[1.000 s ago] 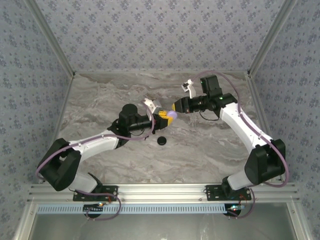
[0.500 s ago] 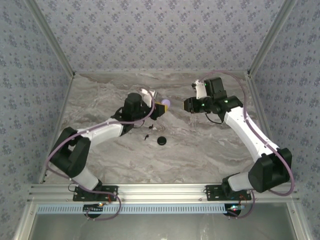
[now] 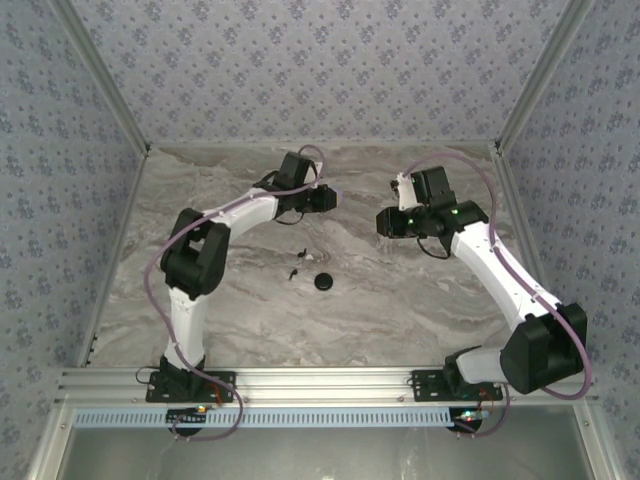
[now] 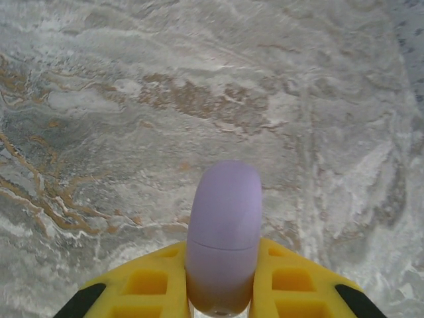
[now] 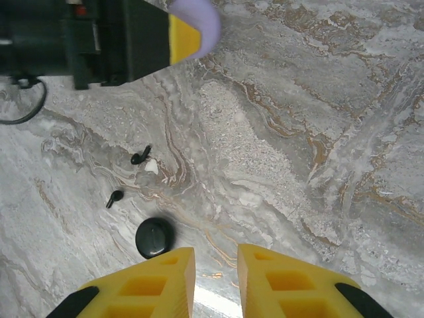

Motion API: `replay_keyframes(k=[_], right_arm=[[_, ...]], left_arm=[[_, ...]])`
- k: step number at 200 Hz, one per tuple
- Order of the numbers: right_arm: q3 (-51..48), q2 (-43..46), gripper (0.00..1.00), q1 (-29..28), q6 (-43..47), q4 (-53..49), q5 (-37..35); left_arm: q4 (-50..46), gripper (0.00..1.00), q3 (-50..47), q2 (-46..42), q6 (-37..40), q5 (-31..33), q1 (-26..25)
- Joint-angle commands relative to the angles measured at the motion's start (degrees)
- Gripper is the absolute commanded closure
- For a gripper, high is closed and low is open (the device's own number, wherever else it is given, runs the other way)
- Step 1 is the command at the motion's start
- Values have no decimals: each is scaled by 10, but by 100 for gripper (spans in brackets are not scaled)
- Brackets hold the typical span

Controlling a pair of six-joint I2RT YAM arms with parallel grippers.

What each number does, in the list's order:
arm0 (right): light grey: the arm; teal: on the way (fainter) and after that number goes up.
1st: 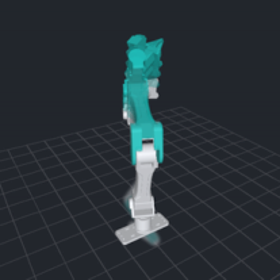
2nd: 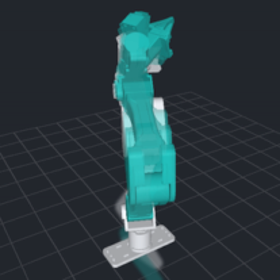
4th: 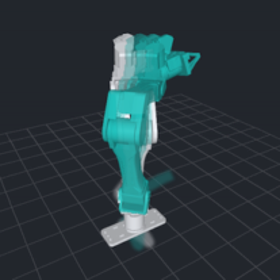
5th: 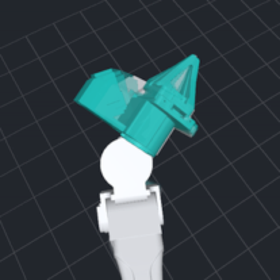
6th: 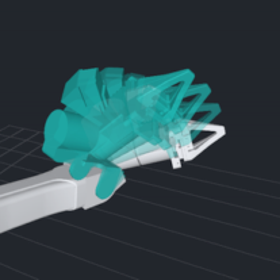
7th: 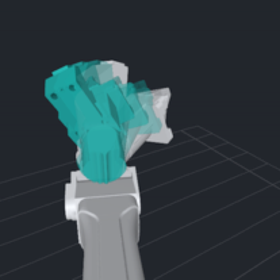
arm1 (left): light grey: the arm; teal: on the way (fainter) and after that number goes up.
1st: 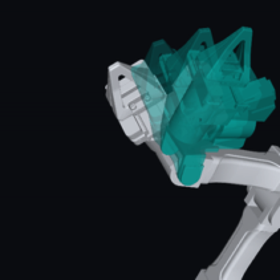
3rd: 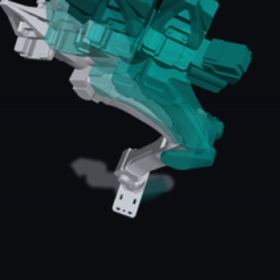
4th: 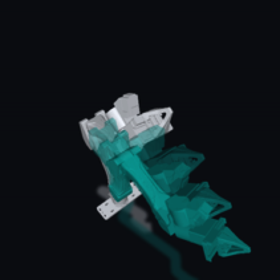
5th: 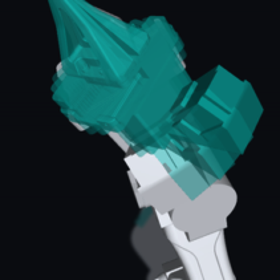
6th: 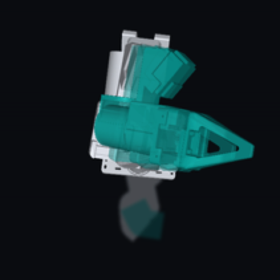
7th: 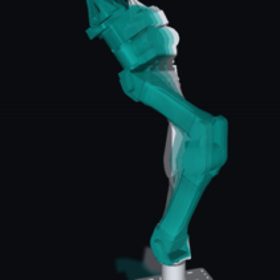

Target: Insert wireless bluetooth earbuds into charging case

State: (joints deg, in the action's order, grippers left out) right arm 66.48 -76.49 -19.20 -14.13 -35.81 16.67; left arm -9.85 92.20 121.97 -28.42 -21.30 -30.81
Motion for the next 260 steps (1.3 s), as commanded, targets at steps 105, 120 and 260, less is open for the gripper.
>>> replay_keyframes(k=[105,120,260], right_arm=[[-19,0,75,-2,-22,-13,-5],[-20,-1,74,-2,-22,-13,-7],[-25,-28,60,-21,7,-13,32]], left_arm=[[-157,81,246,188,2,-46,41],[-174,79,263,202,5,-46,40],[-231,37,204,57,57,111,45]])
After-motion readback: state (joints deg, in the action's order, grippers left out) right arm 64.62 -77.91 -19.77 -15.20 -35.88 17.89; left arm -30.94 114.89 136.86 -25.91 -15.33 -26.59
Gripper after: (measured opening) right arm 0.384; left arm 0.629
